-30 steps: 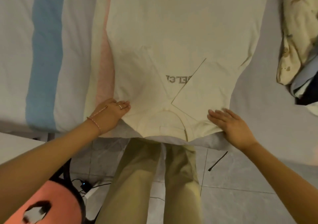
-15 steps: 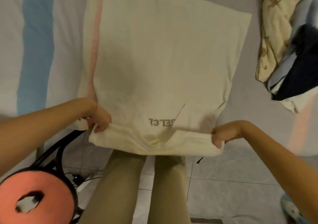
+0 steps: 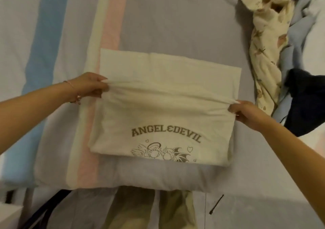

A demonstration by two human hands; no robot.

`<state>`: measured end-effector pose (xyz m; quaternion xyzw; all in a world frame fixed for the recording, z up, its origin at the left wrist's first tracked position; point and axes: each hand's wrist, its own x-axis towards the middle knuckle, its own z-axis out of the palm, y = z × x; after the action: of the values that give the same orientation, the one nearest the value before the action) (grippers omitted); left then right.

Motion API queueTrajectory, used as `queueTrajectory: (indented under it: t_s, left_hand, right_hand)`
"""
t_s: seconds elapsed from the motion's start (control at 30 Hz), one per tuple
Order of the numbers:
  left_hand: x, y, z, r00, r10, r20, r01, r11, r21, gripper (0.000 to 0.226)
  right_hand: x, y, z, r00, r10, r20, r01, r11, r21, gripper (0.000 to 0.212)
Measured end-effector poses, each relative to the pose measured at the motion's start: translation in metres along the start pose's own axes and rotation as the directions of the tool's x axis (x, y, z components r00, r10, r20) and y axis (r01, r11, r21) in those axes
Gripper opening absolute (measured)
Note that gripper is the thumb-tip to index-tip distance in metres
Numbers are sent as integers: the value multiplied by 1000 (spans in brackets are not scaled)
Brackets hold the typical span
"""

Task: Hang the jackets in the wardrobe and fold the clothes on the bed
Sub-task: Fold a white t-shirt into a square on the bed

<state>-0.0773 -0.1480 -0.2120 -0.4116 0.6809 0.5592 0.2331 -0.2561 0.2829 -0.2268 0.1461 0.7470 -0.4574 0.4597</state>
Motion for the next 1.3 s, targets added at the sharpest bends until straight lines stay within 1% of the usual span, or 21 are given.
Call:
queueTrajectory:
  t_s: [0.1, 0.2, 0.27, 0.3, 0.4, 0.47, 0.63, 0.67, 0.7, 0.73, 0.77, 0.8, 0.83, 0.87, 0.9, 1.0, 1.07, 1.17, 1.23, 1.27, 1.3]
  left_hand:
    - [43, 24, 7, 971, 75, -227, -107, 985, -133, 23]
    - [76, 24, 29, 932, 60, -358, -158, 955, -250, 22]
    - [88, 14, 45, 913, 58, -403, -165, 958, -236, 24]
    - [94, 10, 49, 893, 66, -445, -178, 960, -214, 23]
    - [105, 7, 50, 816, 86, -572, -229, 956, -184, 12]
    - [108, 9, 46, 787, 109, -607, -268, 947, -178, 11]
    - [113, 7, 47, 779, 89, -621, -263, 945, -196, 32]
    - [114, 7, 48, 768, 92, -634, -266, 946, -185, 34]
    - [115, 7, 50, 747, 115, -655, -273, 951, -145, 37]
    - [114, 8, 52, 715, 175, -677, -283, 958, -52, 38]
    - [114, 10, 54, 681, 277, -679, -303, 949, 83, 40]
    - [115, 11, 56, 656, 388, -647, -330, 919, 217, 43]
    - [117, 14, 59, 646, 476, -597, -353, 880, 318, 46]
    - [121, 16, 61, 655, 513, -555, -357, 857, 371, 48]
    - [124, 20, 62, 669, 519, -532, -348, 851, 392, 47]
    - [139, 36, 61, 698, 527, -485, -324, 836, 442, 31]
    - [147, 49, 59, 735, 548, -399, -342, 808, 479, 18]
    - [152, 60, 58, 722, 588, -364, -398, 784, 477, 10]
    - [151, 59, 59, 713, 578, -398, -350, 784, 512, 12]
    - [149, 54, 61, 695, 594, -406, -306, 755, 579, 15]
    - [146, 48, 66, 655, 649, -387, -276, 682, 677, 22]
  right_hand:
    - [44, -33, 4, 985, -75, -158, 97, 986, 136, 20]
    - [79, -43, 12, 970, -56, -238, 109, 969, 220, 11]
    - [91, -39, 20, 959, -69, -276, 122, 976, 178, 5]
    - [97, -37, 23, 942, -90, -322, 141, 980, 138, 10]
    - [102, -36, 32, 847, -206, -490, 245, 969, 17, 13]
    - [103, -39, 35, 794, -261, -549, 295, 955, -28, 16]
    - [104, -41, 38, 765, -244, -596, 248, 966, -76, 24]
    - [104, -40, 42, 749, -258, -610, 244, 964, -108, 25]
    - [104, -38, 48, 711, -308, -632, 237, 951, -198, 27]
    - [106, -36, 55, 648, -400, -648, 211, 912, -353, 32]
    - [107, -32, 63, 587, -519, -621, 174, 831, -529, 40]
    - [109, -30, 71, 545, -635, -548, 161, 721, -674, 47]
    - [112, -30, 78, 538, -702, -466, 181, 637, -750, 48]
    - [117, -33, 85, 562, -720, -407, 214, 601, -770, 45]
    - [120, -39, 89, 596, -710, -376, 239, 603, -761, 42]
    - [132, -63, 95, 686, -645, -337, 301, 673, -676, 36]
    - [136, -77, 96, 729, -630, -269, 358, 686, -634, 26]
    - [137, -89, 93, 776, -571, -269, 340, 737, -584, 17]
    - [138, -89, 89, 788, -532, -311, 273, 754, -597, 23]
    - [138, -87, 88, 765, -568, -304, 254, 700, -668, 30]
    - [136, -83, 88, 718, -640, -274, 268, 616, -740, 40]
